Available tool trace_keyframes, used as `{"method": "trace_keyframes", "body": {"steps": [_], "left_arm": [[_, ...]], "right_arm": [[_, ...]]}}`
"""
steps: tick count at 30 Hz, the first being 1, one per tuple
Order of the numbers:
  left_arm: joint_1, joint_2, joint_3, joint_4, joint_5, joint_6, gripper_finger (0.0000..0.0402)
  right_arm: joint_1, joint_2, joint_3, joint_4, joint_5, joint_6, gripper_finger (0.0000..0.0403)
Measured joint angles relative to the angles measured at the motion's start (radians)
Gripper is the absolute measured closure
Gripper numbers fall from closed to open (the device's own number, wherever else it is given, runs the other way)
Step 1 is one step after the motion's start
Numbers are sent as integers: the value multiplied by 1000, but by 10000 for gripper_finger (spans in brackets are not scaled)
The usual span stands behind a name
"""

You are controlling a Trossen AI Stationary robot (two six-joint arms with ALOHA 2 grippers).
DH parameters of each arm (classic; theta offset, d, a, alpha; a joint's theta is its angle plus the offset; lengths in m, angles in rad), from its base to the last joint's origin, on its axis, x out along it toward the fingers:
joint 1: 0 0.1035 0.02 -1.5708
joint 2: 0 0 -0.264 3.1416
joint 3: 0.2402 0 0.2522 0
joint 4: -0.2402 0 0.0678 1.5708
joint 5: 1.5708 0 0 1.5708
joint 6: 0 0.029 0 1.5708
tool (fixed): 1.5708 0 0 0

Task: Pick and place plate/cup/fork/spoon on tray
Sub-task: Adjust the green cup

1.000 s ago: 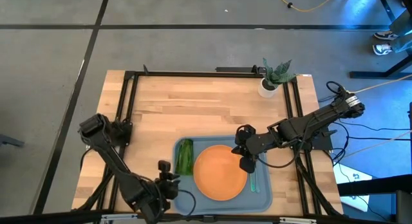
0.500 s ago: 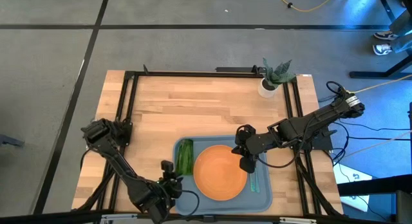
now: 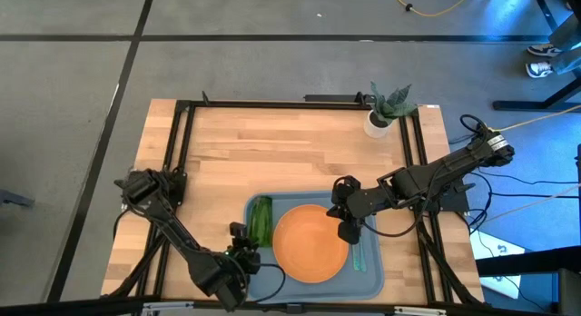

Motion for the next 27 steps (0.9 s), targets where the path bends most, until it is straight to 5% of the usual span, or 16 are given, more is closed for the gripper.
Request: {"method": "trace_keyframes", "body": {"steps": [27], "left_arm": [[66, 1, -45, -42, -28, 0, 317]], "right_arm": [[-1, 0, 0, 0, -8, 8, 400]]}}
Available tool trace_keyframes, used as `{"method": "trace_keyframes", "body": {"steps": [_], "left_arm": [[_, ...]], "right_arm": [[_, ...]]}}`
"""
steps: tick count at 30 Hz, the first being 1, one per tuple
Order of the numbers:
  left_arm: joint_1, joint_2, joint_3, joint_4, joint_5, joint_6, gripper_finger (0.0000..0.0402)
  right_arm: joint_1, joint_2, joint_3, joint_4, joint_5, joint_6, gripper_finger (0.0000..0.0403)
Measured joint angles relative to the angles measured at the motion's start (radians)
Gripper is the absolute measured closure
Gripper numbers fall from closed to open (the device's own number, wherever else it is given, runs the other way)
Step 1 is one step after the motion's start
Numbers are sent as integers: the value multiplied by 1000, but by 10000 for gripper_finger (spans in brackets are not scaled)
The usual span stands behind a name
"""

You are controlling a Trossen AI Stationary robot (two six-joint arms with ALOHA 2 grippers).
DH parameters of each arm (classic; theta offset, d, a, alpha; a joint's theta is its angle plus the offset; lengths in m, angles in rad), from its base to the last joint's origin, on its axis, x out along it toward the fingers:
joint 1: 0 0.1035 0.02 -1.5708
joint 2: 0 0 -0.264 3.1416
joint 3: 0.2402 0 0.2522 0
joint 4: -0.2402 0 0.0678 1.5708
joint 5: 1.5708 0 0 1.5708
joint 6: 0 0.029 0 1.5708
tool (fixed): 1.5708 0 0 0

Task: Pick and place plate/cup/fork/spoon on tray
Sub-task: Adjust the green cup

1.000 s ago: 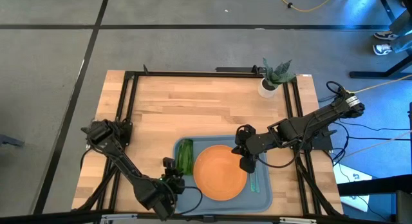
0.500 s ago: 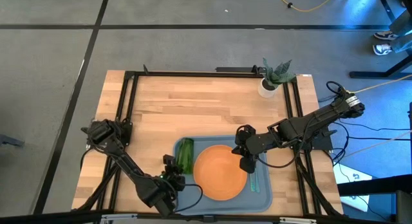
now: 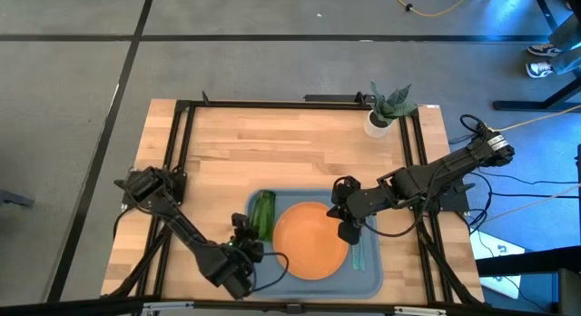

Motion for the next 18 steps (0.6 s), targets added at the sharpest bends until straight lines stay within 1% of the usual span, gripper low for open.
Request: {"method": "trace_keyframes", "body": {"steps": [7, 9, 13, 16, 18], "left_arm": [[15, 0, 0, -9, 2, 7, 321], [19, 0, -1, -10, 2, 16, 331], [31, 0, -1, -18, -6, 85, 359], [41, -1, -1, -34, -26, 90, 377], [46, -2, -1, -44, -38, 90, 381]], "right_arm": [[0, 0, 0, 0, 0, 0, 400], [0, 0, 0, 0, 0, 0, 400], [0, 0, 0, 0, -2, 24, 400], [0, 0, 0, 0, -3, 26, 400], [0, 0, 0, 0, -3, 26, 400]]}}
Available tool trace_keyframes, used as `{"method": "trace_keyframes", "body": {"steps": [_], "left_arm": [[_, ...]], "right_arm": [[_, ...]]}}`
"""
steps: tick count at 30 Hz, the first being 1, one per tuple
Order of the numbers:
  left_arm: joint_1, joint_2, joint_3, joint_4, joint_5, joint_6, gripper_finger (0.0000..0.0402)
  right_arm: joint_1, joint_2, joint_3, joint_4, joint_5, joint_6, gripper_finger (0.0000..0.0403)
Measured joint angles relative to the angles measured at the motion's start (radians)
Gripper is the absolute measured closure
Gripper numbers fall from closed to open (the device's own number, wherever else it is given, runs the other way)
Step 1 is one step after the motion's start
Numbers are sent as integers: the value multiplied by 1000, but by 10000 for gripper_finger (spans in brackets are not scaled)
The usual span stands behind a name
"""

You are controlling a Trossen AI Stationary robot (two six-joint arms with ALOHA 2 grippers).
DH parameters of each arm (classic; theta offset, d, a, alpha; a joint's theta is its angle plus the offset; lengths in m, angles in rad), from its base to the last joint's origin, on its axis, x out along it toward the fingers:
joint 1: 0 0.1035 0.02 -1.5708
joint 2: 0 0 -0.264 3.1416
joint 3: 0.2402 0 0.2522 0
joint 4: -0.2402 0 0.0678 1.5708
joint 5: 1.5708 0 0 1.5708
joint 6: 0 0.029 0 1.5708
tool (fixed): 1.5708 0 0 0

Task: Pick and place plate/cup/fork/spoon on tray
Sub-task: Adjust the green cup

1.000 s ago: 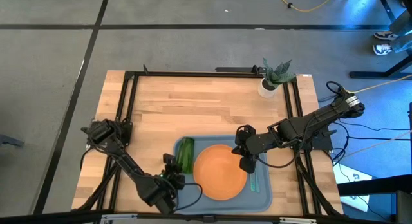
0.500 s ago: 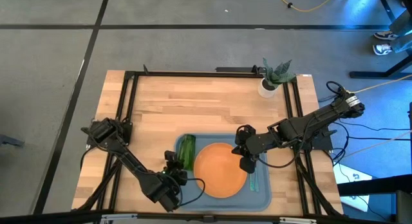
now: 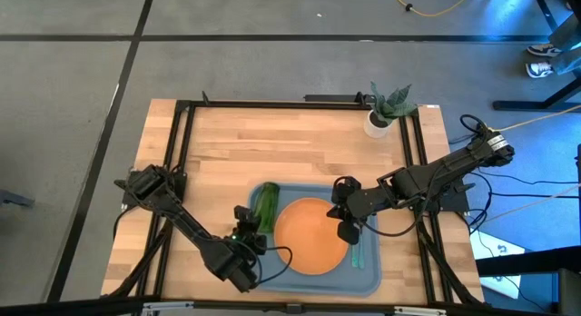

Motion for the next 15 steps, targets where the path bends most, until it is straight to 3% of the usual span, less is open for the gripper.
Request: {"method": "trace_keyframes", "body": {"steps": [7, 15], "left_arm": [[1, 0, 8, -28, -1, 0, 385], [2, 0, 87, -194, 40, -9, 393]], "right_arm": [[0, 0, 0, 0, -20, -1, 400], [0, 0, 0, 0, -24, -3, 400]]}}
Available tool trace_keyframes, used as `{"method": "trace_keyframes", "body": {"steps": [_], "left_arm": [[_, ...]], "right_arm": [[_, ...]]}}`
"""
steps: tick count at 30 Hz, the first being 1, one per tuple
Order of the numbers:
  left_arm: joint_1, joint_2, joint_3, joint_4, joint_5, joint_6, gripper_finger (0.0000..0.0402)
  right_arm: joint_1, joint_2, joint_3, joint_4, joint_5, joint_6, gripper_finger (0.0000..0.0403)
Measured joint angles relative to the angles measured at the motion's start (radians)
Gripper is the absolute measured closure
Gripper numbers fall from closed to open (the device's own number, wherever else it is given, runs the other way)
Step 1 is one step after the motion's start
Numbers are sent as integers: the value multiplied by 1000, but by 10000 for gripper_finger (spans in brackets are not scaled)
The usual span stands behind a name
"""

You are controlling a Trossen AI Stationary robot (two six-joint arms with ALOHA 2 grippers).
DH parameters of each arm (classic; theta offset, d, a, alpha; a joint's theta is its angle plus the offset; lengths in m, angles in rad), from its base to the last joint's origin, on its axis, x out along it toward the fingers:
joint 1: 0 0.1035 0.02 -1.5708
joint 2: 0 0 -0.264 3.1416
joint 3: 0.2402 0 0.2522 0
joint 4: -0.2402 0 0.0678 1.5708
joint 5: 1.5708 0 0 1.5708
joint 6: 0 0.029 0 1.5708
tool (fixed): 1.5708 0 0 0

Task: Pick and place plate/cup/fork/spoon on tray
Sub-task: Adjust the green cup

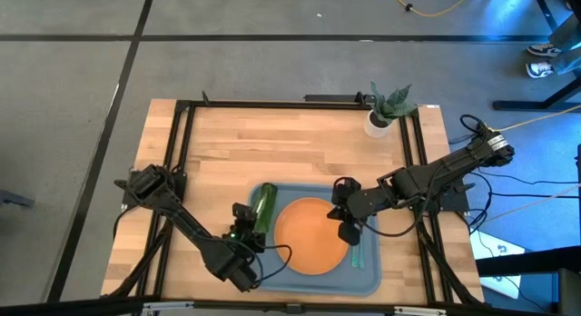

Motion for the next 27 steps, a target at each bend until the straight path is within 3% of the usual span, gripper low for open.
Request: {"method": "trace_keyframes", "body": {"steps": [14, 27], "left_arm": [[0, 1, 156, -201, 115, 9, 399], [44, -43, 273, -204, 287, 70, 400]], "right_arm": [[0, 0, 0, -3, 0, -7, 400], [0, 0, 0, -4, -1, -43, 400]]}}
